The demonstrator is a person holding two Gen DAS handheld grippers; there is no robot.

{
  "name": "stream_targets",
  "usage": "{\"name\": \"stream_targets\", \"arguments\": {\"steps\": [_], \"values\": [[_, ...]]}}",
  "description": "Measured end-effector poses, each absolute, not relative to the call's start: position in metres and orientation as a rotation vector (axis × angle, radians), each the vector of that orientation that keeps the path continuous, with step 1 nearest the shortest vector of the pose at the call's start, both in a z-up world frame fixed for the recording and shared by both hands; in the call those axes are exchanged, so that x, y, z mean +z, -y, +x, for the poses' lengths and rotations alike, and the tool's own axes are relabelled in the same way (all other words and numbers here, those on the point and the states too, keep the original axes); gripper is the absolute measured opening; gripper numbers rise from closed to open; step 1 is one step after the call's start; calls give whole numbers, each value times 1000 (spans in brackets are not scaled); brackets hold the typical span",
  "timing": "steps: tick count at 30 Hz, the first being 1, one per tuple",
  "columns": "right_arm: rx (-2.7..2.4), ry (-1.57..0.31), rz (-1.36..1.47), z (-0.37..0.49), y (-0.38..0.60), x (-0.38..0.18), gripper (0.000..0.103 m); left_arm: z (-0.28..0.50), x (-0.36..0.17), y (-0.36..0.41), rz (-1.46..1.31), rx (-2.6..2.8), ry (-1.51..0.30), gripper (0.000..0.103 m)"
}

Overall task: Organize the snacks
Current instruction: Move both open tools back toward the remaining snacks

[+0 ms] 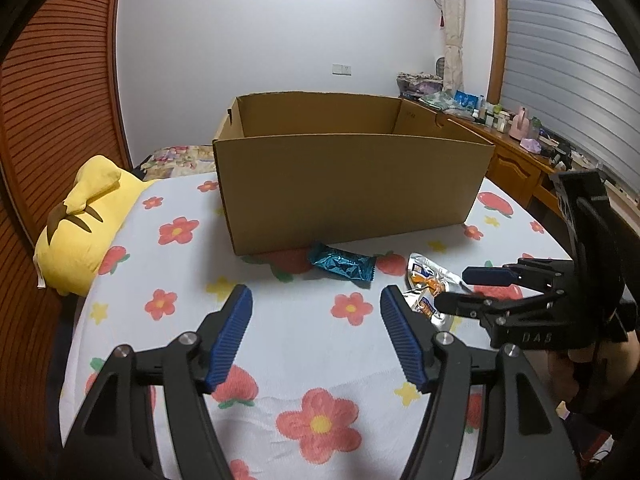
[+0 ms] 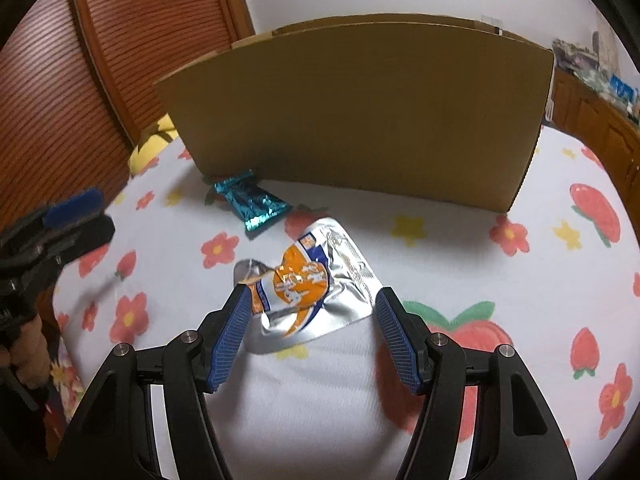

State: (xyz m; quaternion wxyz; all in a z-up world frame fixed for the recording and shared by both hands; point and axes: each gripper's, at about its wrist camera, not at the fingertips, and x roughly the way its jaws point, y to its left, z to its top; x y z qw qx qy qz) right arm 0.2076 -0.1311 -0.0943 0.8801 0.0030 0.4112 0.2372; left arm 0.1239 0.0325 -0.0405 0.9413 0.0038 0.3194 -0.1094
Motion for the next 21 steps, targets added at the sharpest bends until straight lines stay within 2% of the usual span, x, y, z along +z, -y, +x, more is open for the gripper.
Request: {"name": "stream_targets", "arguments": {"steps": [6,21], "values": [[476,-851,51,222,129,-85,66,125,-44,-34,-1,-222,-661,67],[388,-880,-136,224,121,-93,67,128,-51,-31,-15,-234,-670,67]]}}
